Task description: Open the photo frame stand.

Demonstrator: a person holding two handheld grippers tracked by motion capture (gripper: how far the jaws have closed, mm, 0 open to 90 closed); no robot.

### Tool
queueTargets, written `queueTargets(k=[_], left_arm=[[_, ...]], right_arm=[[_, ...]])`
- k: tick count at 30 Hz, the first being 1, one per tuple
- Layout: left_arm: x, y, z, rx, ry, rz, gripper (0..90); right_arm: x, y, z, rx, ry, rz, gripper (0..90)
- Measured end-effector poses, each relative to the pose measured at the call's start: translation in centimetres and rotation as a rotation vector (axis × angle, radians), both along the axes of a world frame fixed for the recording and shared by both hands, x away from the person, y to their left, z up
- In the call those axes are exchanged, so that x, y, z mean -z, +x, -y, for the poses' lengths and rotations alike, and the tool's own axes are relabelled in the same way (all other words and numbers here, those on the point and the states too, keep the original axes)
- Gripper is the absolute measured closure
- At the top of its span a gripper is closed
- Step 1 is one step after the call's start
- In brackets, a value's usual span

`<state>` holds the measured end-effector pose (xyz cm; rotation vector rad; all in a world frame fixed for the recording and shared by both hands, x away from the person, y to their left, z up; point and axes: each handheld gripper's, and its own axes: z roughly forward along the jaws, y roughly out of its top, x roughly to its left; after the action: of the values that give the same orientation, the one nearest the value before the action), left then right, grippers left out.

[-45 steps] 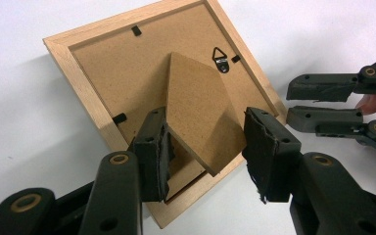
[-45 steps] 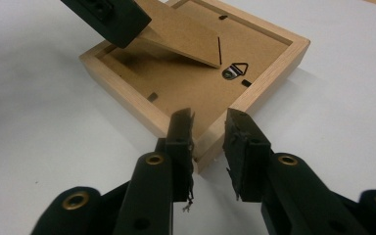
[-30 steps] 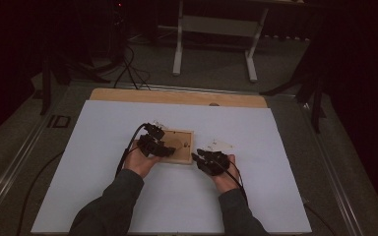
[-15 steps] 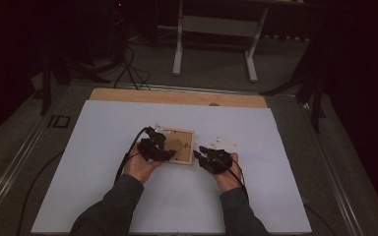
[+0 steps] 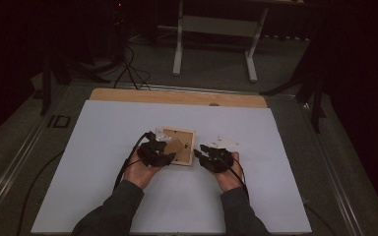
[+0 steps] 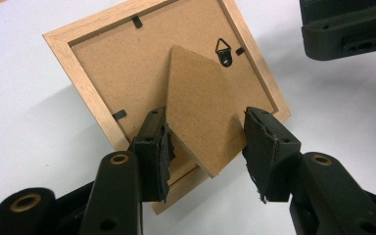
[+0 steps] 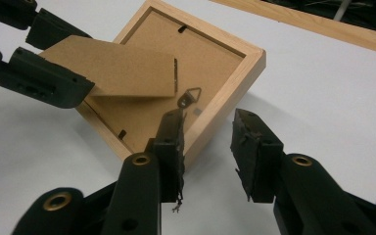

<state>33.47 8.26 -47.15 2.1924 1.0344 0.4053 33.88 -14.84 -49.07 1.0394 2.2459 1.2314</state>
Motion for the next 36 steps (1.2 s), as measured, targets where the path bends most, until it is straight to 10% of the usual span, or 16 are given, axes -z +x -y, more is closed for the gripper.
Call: queueTargets(k=[36], left_arm=[[1.8, -3.3, -0.4, 0.005, 0.049, 0.147, 54.6]], right_arm=[[-1.8, 2.2, -0.7, -0.061, 0.030, -0.012, 53.8]])
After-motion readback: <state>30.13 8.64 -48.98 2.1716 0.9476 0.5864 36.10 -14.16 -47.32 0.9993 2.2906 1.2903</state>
